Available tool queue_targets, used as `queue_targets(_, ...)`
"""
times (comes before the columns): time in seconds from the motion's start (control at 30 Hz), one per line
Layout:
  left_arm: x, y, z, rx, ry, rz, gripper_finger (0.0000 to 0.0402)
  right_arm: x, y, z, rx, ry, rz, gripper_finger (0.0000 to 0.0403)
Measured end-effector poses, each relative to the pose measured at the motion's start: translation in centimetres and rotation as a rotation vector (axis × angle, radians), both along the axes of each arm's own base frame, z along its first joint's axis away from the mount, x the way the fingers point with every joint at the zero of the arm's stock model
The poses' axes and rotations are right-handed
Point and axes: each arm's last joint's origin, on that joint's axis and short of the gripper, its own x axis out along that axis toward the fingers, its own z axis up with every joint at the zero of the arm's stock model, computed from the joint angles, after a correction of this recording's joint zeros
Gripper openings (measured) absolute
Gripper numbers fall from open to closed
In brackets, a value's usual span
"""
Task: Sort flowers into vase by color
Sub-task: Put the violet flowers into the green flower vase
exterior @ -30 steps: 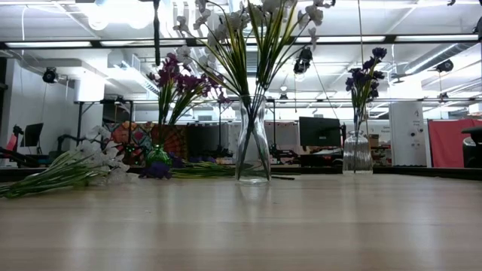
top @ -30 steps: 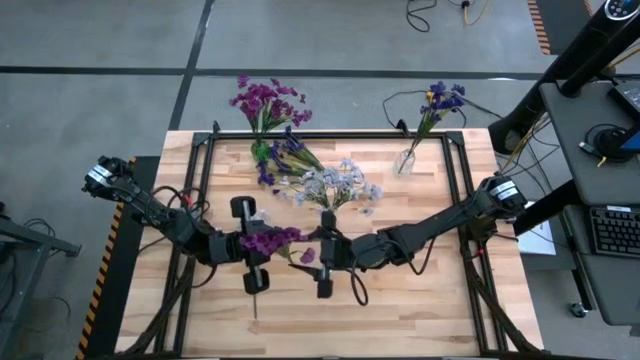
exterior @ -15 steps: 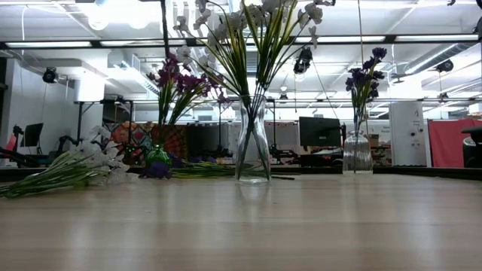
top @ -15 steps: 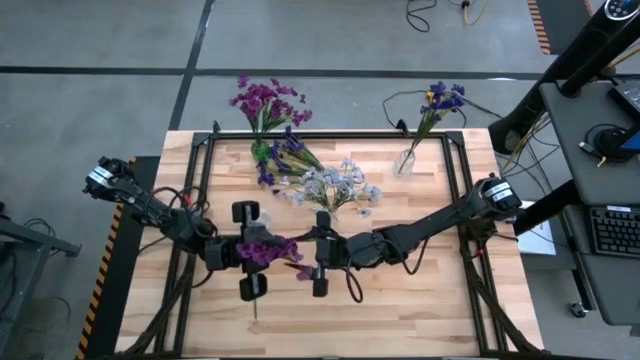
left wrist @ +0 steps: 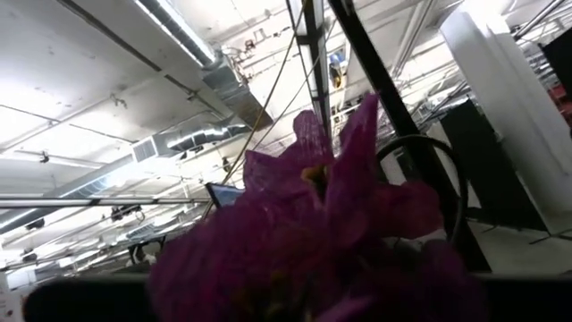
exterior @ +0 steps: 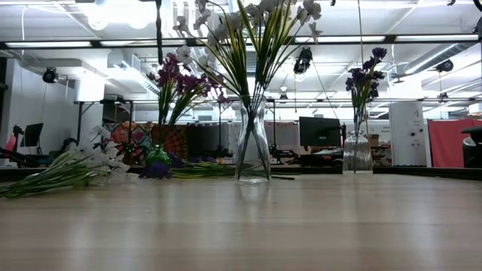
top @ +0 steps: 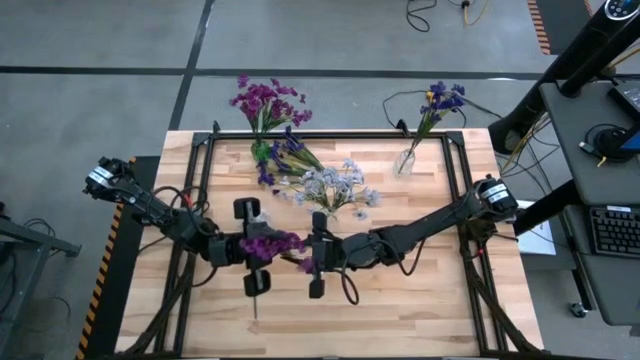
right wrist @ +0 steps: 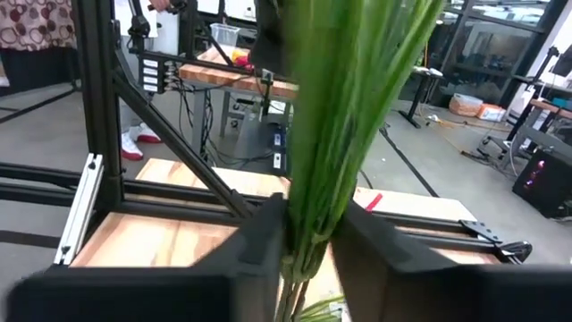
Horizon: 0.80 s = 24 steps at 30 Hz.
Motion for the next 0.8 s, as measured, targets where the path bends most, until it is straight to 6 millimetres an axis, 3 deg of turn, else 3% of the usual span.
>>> queue_targets(0.17,0.0,0.0,-0.1,-0.001,0.006,-0.004,0.0068,0.0,0.0,0.1,-0.016,-0.001,0.001,0.002)
queue_targets(0.33,0.2,-0.1,-0.5,-0.016,0.055,-0.001,0.0111,0.0,0.0,0.1,-0.016,0.0,0.004,0.0025)
queue_targets(0.53,0.2,-0.5,-1.2,-0.058,0.15,0.059,0.0199,-0.1,-0.1,-0.1,-0.027,0.034,-0.003,0.0027)
queue_targets(0.8,-1.6,-1.5,-0.9,-0.07,0.226,0.216,0.0285,-1.3,-0.4,1.5,-0.021,0.049,-0.002,0.0027)
